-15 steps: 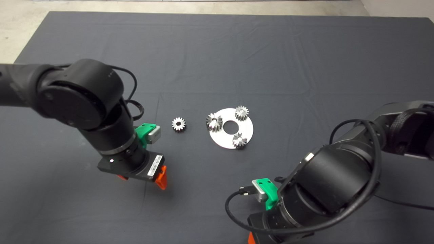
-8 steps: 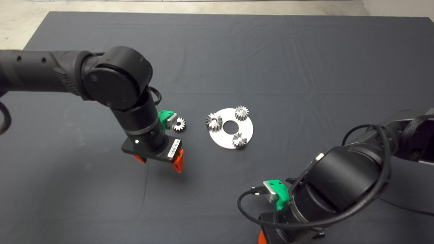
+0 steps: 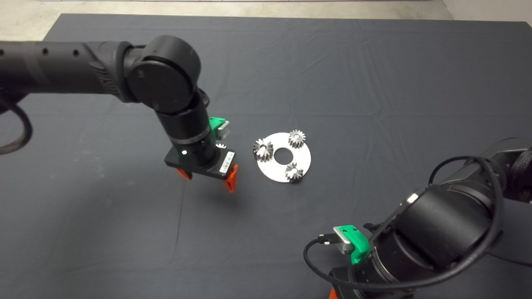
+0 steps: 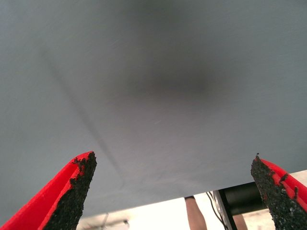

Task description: Remove an incorrectly installed larger gear and replace it with the correct smaller gear

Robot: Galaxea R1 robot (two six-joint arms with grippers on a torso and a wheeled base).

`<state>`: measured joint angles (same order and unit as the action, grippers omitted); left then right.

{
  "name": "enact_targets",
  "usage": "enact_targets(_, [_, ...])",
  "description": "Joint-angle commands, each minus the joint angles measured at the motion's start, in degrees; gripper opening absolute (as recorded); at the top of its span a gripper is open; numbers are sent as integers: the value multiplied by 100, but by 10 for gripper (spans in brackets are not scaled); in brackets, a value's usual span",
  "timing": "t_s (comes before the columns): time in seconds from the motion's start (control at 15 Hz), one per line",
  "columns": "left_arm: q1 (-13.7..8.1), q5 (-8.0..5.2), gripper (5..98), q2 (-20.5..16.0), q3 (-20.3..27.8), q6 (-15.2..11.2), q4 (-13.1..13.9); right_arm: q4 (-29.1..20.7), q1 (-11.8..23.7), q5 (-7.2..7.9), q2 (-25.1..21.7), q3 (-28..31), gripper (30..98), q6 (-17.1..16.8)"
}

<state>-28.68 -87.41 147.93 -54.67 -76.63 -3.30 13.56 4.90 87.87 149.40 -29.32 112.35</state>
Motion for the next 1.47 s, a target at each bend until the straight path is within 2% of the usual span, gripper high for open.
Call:
enact_targets(0.0, [-352, 83, 830, 437, -372, 61, -171, 165, 55, 713, -329, 263, 584, -2])
enact_targets(0.2, [-437, 102, 830, 937, -703, 69, -171, 165, 55, 713, -424, 332, 584, -2])
enact_targets(0.4, [-437, 320, 830, 1202, -971, 90, -188, 165, 55, 713, -628, 456, 584, -2])
enact_targets(0.53, [-437, 330, 830, 1379, -1174, 184, -197, 160, 85, 713, -765, 537, 584, -11])
enact_targets(0.73, [-437, 347, 830, 1489, -1219, 169, -384, 156, 99, 713, -1050, 569, 584, -25])
enact_targets(0.93, [-437, 356, 830, 1489, -1237, 144, -509, 147, 108, 713, -1092, 587, 584, -169])
enact_targets(1.27, [-393, 373, 830, 1506, -1272, -62, -1100, 139, 108, 713, -1091, 596, 584, -354])
enact_targets(1.4, [-375, 367, 830, 1533, -1263, -80, -1175, 139, 108, 713, -1084, 630, 584, -363])
